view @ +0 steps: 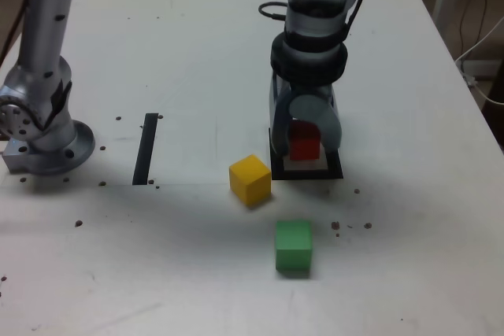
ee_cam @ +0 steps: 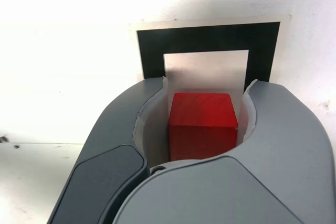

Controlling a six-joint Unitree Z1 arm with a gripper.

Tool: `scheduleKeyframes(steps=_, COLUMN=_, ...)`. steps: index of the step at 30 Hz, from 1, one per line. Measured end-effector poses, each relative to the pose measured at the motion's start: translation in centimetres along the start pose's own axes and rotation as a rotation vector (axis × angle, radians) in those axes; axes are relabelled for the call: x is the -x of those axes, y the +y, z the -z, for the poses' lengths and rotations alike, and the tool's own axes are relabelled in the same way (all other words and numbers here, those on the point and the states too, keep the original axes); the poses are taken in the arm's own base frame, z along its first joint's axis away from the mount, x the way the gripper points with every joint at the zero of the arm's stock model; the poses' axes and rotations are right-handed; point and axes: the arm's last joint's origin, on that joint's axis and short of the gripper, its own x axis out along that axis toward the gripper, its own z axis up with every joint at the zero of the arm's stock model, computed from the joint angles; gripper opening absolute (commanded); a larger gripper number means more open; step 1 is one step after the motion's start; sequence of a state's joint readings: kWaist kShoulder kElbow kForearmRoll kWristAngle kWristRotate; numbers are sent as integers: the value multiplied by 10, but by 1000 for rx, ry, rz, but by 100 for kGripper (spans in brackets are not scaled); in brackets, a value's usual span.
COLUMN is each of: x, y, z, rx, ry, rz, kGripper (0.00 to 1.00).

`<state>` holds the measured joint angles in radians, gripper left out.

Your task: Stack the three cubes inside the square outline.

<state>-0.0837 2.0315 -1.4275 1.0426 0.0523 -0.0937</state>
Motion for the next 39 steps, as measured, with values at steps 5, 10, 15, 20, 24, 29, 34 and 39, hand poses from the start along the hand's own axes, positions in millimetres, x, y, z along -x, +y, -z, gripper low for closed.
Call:
scheduleKeyframes(steps=5, x=-8, y=-1, z=-4, rx=18, ry=4, rz=-3, kGripper=12)
scheduleKeyframes(steps=10, x=-11, y=0, z=-2, rx=33, ry=16, rz=-12, kGripper=18)
scheduleKeyframes(steps=15, x=-13, y=0, z=0, rx=33, ry=30, rz=-19, kGripper=42)
scheduleKeyframes(steps=20, x=-14, y=1, z=2, rx=32, ry=33, rz=-31, kGripper=89)
scheduleKeyframes(steps=24, x=-13, y=-1, z=4, rx=26, ry=23, rz=-46, kGripper=99)
scheduleKeyframes(steps=29, x=-3, y=-2, z=8, rx=20, ry=-8, rz=-62, kGripper=99)
scheduleKeyframes(steps=34, x=11, y=-1, z=15, rx=21, ry=-39, rz=-69, kGripper=99)
scheduleKeyframes(steps=39, x=30, y=-4, z=32, rx=47, ry=-65, rz=-63, kGripper=99)
